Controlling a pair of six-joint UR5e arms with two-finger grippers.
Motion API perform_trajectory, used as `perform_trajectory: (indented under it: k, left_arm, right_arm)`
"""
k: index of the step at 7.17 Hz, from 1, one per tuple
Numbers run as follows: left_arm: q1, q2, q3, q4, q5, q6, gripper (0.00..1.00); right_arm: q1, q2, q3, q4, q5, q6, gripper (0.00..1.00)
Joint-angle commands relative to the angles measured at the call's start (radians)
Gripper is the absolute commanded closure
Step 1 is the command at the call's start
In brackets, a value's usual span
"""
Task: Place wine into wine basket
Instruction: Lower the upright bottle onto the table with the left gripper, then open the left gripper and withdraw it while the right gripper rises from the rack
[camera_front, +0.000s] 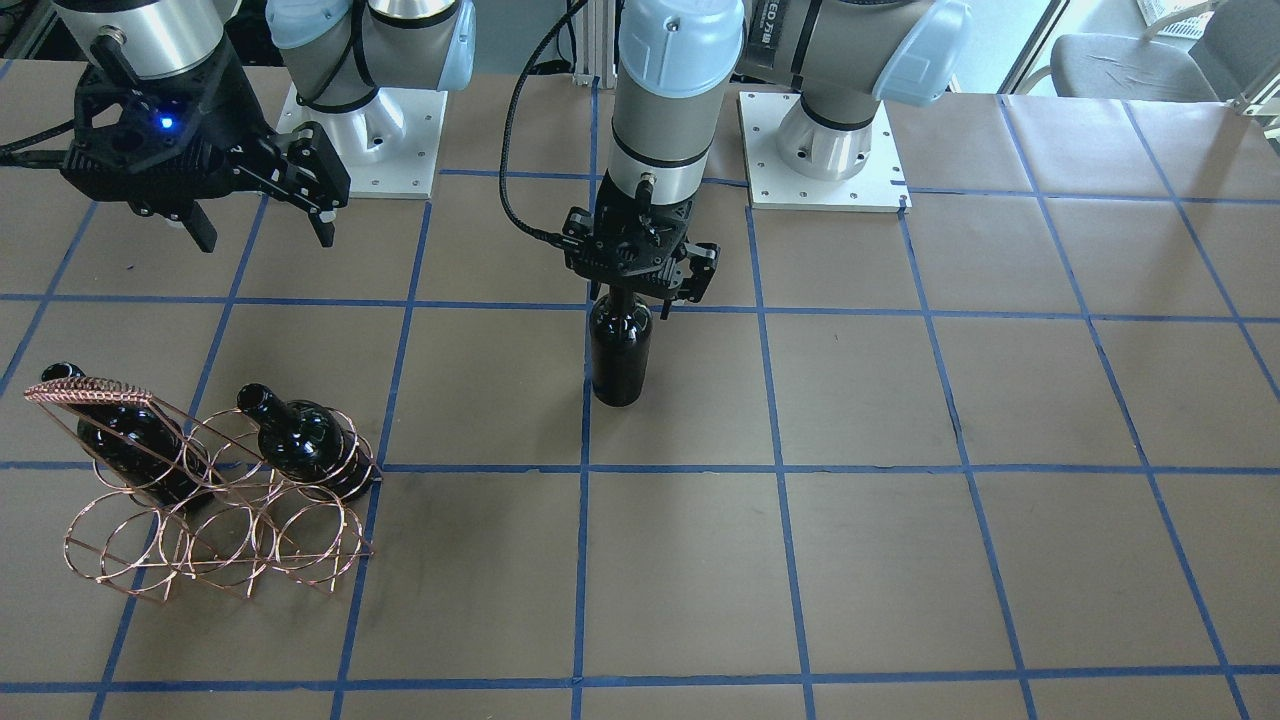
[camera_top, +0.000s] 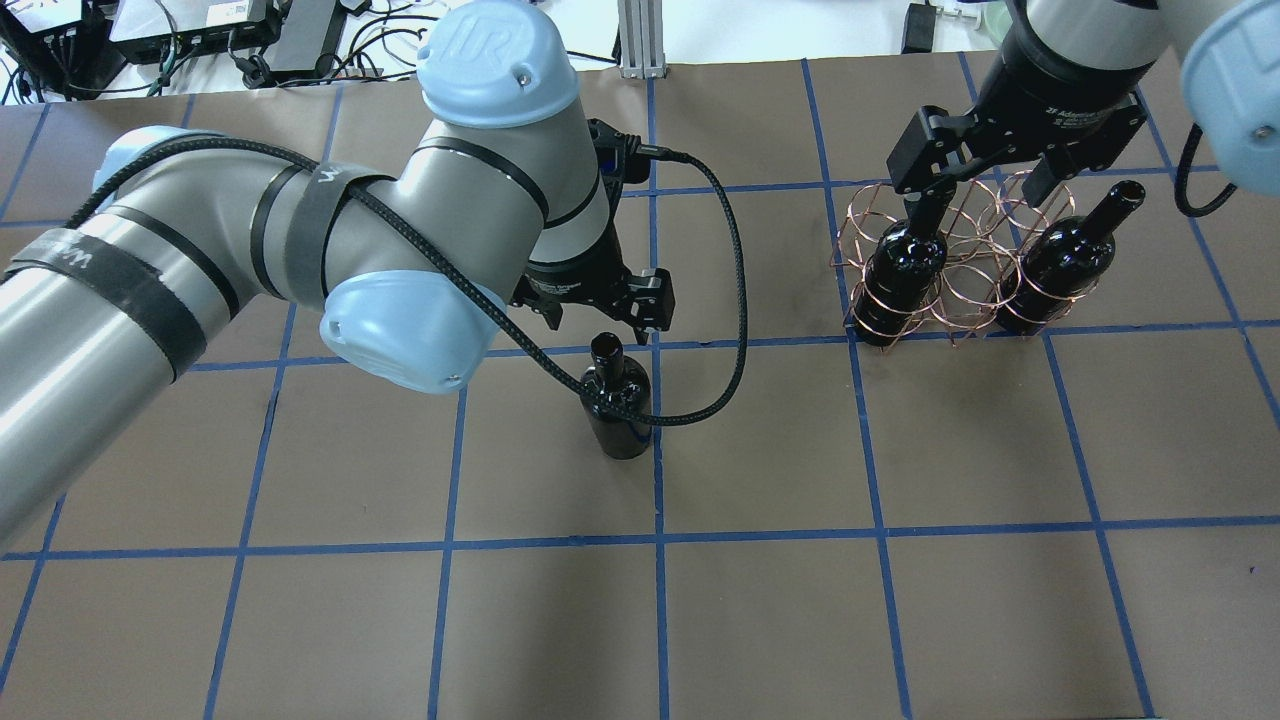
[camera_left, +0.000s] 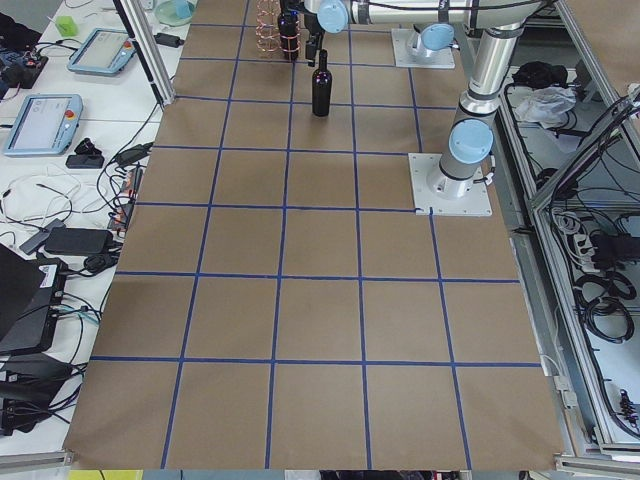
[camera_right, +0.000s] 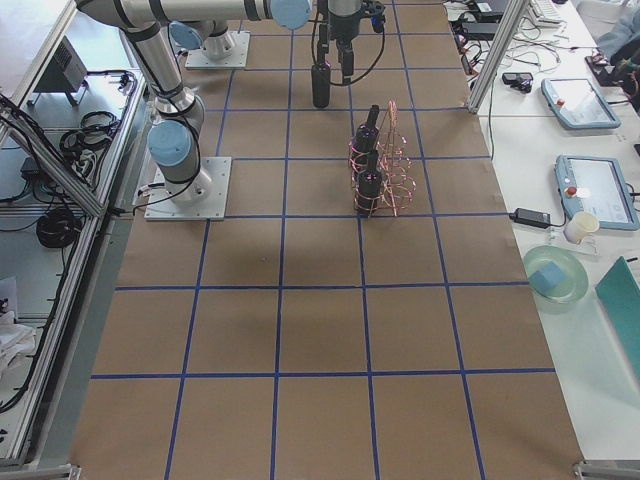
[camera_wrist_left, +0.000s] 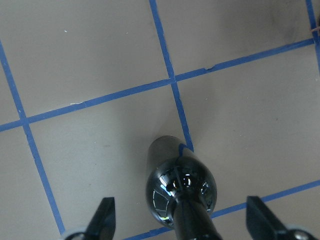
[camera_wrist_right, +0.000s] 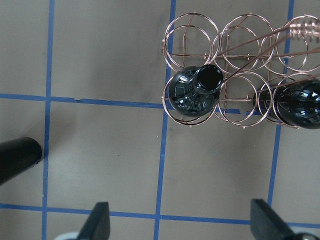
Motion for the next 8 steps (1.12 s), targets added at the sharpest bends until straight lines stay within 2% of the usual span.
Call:
perform_trajectory:
  k: [1, 2, 6, 7, 8]
  left_arm:
    - [0.068, 0.010, 0.133, -0.095, 0.004, -0.005, 0.00]
    - [0.149, 0.013, 0.191, -0.145, 0.003, -0.005, 0.00]
    - [0.484, 0.034, 0.205, -0.216, -0.012, 0.158, 0.00]
    - [0.528, 0.037, 0.205, -0.216, -0.006, 0.182, 0.00]
    - [0.536, 0.033, 0.196, -0.209, -0.002, 0.182, 0.00]
  right_arm:
    - [0.000, 0.000, 0.000, -0.011, -0.001, -0.001, 0.00]
    - [0.000, 0.002, -0.009, -0.016, 0.000, -0.003, 0.00]
    - [0.006, 0.020, -0.014, -0.060, 0.017, 0.041, 0.00]
    - [0.029, 0.066, -0.023, -0.107, 0.031, 0.045, 0.00]
    - [0.114, 0.090, -0.028, -0.128, 0.068, 0.180, 0.00]
